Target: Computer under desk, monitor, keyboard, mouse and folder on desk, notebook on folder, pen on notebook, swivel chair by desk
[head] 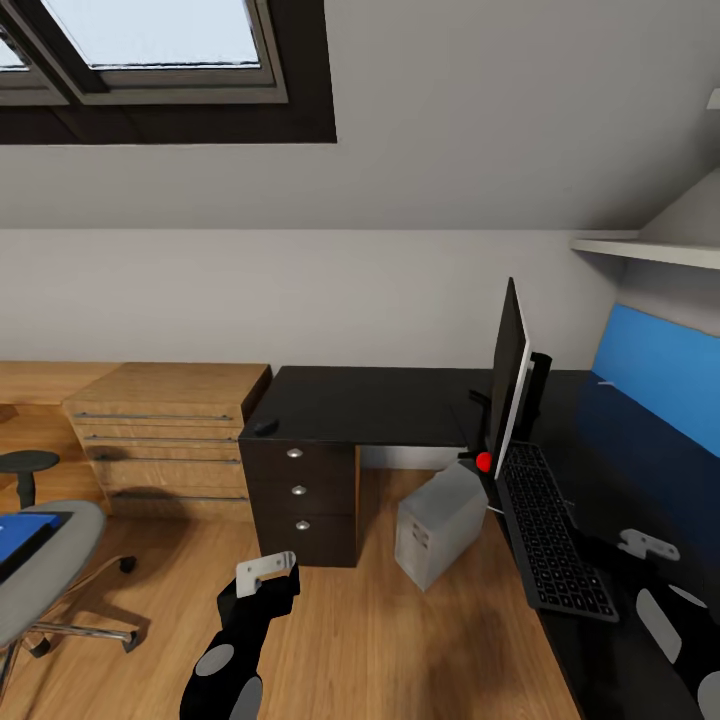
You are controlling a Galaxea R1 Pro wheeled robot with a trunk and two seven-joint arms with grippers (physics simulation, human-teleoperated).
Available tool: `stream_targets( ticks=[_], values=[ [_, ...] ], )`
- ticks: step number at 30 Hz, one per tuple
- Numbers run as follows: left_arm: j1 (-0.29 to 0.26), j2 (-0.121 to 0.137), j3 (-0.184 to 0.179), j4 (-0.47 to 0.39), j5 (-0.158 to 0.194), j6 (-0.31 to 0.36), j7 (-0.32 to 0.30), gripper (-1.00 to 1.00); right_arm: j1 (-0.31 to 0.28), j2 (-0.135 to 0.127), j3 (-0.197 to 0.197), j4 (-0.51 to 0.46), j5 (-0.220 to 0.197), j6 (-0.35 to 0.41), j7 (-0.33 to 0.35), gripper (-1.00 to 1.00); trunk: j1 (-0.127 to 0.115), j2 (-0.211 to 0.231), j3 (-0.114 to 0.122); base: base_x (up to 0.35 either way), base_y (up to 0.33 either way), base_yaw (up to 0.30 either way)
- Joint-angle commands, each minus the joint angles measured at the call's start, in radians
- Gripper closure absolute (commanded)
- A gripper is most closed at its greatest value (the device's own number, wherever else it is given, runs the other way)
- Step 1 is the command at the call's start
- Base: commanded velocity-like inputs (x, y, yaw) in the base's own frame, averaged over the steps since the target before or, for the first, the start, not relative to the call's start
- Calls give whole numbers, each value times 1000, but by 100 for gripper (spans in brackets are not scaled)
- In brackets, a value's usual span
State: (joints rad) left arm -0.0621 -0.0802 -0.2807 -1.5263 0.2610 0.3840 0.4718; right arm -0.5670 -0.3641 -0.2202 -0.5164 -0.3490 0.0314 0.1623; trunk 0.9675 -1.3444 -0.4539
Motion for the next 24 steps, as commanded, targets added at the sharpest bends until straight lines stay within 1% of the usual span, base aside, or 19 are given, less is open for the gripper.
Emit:
stream_targets(
  ticks=[1,4,9,16,21,24],
  values=[
    [-1,0,-2,-1,9,3,8,-100,-1,0,-3,0,-9,3,11,-100,0,-1,-1,0,0,0],
    [-1,0,-2,0,8,2,8,-100,-1,0,-3,0,-9,4,28,-100,0,-1,-1,47,0,0],
    [-1,0,-2,0,7,2,8,-100,-1,0,-2,-1,-8,3,46,-100,0,-1,-1,209,0,0],
    [-1,0,-2,5,6,2,9,-100,-1,0,-3,-1,-8,3,48,-100,0,-1,-1,118,0,0],
    [-1,0,-2,6,6,3,8,-100,-1,0,-4,-1,-8,3,47,-100,0,-1,-1,206,0,0],
    [-1,0,-2,6,6,3,8,-100,-1,0,-4,-1,-8,3,46,-100,0,-1,-1,78,0,0]
  ],
)
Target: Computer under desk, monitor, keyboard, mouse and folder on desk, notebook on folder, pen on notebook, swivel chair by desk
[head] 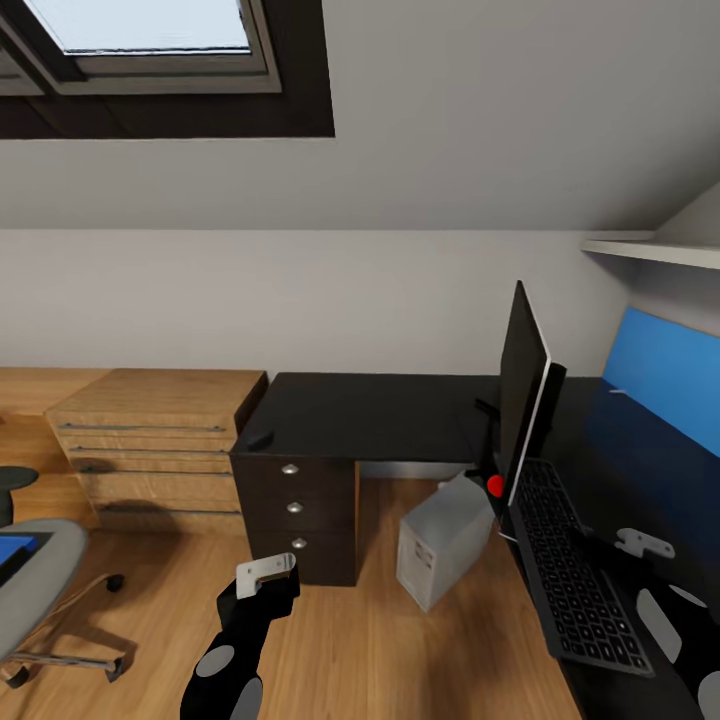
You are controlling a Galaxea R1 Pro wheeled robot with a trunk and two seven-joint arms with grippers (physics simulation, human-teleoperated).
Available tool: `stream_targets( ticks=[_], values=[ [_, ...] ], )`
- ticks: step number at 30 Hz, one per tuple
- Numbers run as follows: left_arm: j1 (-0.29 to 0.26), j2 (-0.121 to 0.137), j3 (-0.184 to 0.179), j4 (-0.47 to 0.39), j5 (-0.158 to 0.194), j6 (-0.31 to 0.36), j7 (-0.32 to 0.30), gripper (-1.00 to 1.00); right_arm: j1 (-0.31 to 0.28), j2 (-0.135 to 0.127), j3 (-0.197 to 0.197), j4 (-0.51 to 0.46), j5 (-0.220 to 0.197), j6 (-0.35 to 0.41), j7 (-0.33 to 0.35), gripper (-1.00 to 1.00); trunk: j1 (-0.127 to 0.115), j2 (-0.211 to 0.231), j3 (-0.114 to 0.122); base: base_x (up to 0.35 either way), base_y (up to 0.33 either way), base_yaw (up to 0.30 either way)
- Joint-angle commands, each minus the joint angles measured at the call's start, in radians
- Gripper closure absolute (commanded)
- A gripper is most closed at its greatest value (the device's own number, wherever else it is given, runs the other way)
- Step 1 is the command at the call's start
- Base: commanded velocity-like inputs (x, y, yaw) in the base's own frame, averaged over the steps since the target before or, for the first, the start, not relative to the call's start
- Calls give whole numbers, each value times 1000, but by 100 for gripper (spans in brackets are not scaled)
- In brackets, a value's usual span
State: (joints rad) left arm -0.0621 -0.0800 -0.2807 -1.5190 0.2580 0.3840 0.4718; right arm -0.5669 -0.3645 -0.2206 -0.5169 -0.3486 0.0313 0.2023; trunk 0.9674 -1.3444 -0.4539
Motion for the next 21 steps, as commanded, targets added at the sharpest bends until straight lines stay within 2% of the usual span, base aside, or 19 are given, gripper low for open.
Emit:
stream_targets(
  ticks=[1,21],
  values=[
    [-1,0,-2,-1,9,3,9,-100,-1,0,-4,0,-8,3,6,-100,0,-1,-1,60,0,0],
    [-1,0,-2,6,9,3,9,-100,-1,-1,-5,0,-7,3,13,-100,0,-1,-1,162,0,0]
  ],
)
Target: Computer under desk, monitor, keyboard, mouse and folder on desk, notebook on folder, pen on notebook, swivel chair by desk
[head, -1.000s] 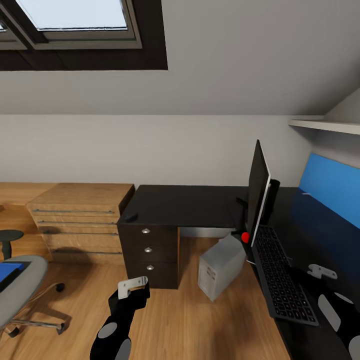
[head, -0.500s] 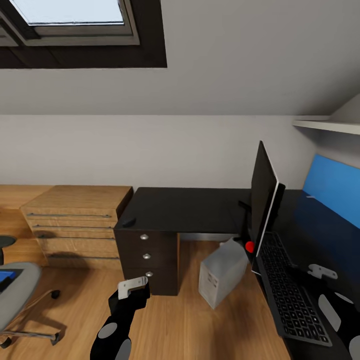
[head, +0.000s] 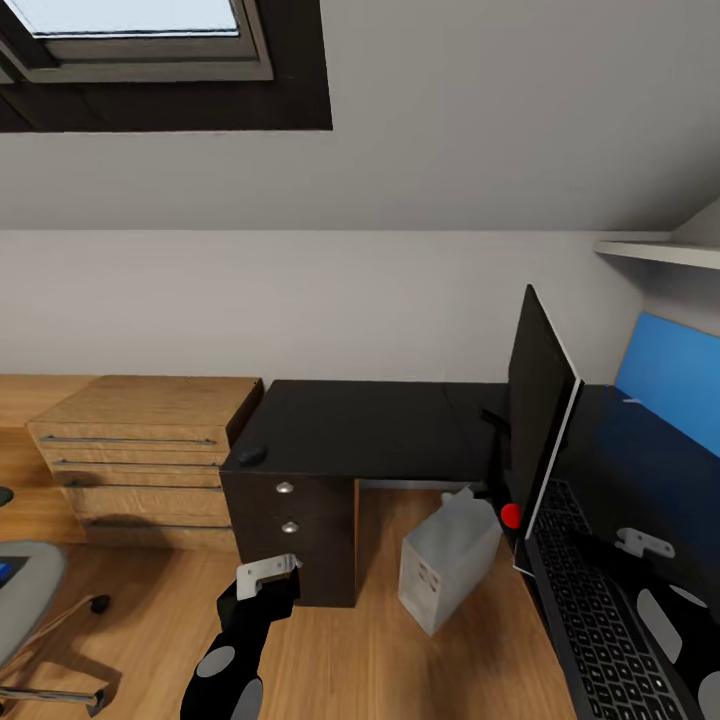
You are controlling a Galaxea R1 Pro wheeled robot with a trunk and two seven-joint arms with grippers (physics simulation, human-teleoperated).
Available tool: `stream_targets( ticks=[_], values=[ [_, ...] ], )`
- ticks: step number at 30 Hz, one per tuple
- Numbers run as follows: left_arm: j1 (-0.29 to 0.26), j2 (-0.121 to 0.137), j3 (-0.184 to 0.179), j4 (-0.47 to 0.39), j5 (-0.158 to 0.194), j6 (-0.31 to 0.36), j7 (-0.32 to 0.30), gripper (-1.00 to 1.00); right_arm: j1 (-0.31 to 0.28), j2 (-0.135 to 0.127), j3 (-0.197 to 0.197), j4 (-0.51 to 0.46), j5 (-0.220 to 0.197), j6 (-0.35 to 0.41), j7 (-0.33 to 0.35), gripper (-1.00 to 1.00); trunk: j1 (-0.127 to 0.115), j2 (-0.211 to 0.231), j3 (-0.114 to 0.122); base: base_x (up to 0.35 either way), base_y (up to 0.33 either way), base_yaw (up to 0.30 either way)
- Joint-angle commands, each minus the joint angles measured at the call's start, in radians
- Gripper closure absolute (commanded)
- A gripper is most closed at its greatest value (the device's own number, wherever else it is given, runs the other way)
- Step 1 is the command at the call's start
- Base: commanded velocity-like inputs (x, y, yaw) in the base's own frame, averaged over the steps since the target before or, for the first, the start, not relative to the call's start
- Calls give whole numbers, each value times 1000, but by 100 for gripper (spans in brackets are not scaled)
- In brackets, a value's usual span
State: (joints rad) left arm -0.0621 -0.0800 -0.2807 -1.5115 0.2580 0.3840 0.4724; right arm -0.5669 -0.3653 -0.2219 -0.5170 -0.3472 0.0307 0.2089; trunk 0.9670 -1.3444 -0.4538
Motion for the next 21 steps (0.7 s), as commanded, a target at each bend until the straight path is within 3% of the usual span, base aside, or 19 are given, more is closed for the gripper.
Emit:
stream_targets(
  ticks=[1,16,21],
  values=[
    [-1,0,-2,0,9,3,8,-100,-1,0,-4,0,-9,3,7,-100,0,-1,-1,249,0,0],
    [-1,-4,-2,-14,12,1,8,-100,-1,0,-4,1,-9,3,6,-100,0,-1,-1,39,0,0],
    [-1,-5,-12,-16,12,1,8,-100,0,0,-4,2,-9,3,6,-100,20,-36,-17,0,0,0]
  ],
)
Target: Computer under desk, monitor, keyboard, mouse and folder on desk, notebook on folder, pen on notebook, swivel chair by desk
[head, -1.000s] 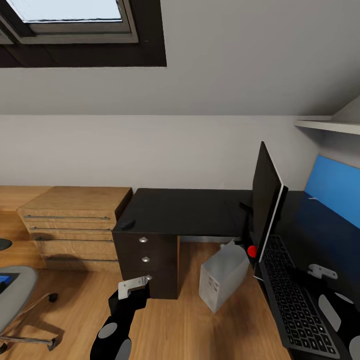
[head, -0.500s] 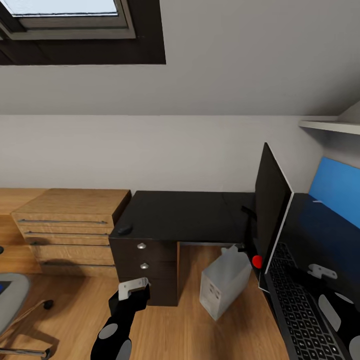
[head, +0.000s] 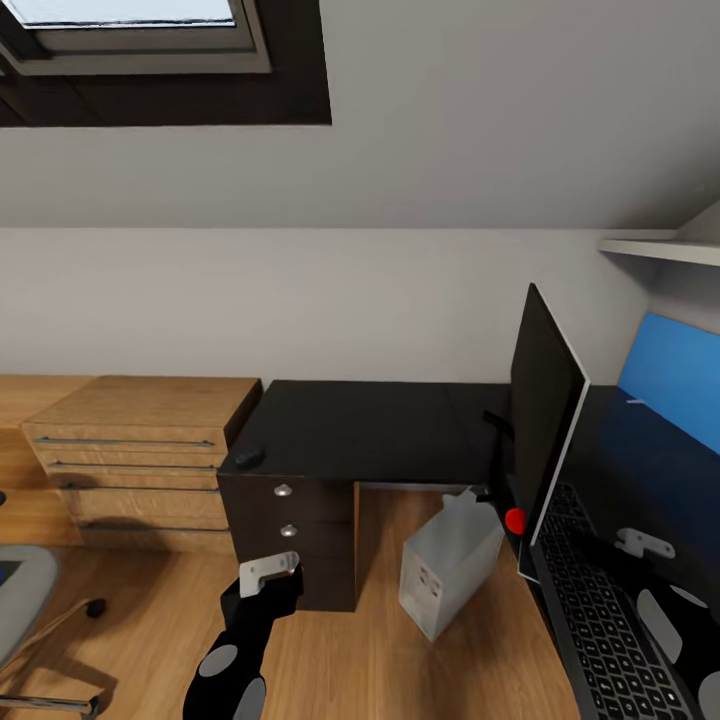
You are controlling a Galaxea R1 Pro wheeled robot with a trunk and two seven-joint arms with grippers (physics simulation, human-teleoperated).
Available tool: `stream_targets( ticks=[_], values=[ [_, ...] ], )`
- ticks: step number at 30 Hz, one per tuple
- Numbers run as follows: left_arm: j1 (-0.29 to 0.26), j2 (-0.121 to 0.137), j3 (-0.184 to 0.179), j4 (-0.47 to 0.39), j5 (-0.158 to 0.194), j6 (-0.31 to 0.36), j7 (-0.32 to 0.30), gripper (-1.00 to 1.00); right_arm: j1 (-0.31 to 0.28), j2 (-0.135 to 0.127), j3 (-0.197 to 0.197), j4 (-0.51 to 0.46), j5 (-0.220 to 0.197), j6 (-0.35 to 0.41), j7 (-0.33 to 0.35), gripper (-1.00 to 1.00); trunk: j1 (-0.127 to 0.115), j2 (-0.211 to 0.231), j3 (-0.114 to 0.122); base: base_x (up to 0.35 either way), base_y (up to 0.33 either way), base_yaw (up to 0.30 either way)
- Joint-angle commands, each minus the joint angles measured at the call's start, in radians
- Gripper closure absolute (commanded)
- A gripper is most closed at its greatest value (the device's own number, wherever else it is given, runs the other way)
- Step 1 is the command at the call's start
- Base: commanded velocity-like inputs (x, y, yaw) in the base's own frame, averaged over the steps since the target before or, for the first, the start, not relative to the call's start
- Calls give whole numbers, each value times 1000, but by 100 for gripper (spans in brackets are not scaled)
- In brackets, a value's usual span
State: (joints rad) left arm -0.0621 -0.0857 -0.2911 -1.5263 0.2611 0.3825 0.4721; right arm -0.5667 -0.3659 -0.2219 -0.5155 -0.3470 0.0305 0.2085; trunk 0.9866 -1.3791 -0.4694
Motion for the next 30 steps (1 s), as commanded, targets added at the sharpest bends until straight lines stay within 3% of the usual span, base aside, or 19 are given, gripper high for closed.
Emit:
stream_targets(
  ticks=[1,15,24,30],
  values=[
    [-1,0,-2,-1,9,3,8,-100,-1,0,-4,0,-9,3,7,-100,4,-8,-4,0,0,0],
    [-1,1,-3,-2,9,3,10,-100,-1,1,-4,-1,-9,3,8,-100,58,-106,-48,0,0,0],
    [-1,1,-3,-2,9,3,10,-100,-1,0,-4,-1,-9,3,6,-100,58,-106,-48,0,0,0],
    [-1,1,-3,-2,9,3,9,-100,-1,-1,-4,-1,-9,3,6,-100,73,-134,-61,0,0,0]
  ],
)
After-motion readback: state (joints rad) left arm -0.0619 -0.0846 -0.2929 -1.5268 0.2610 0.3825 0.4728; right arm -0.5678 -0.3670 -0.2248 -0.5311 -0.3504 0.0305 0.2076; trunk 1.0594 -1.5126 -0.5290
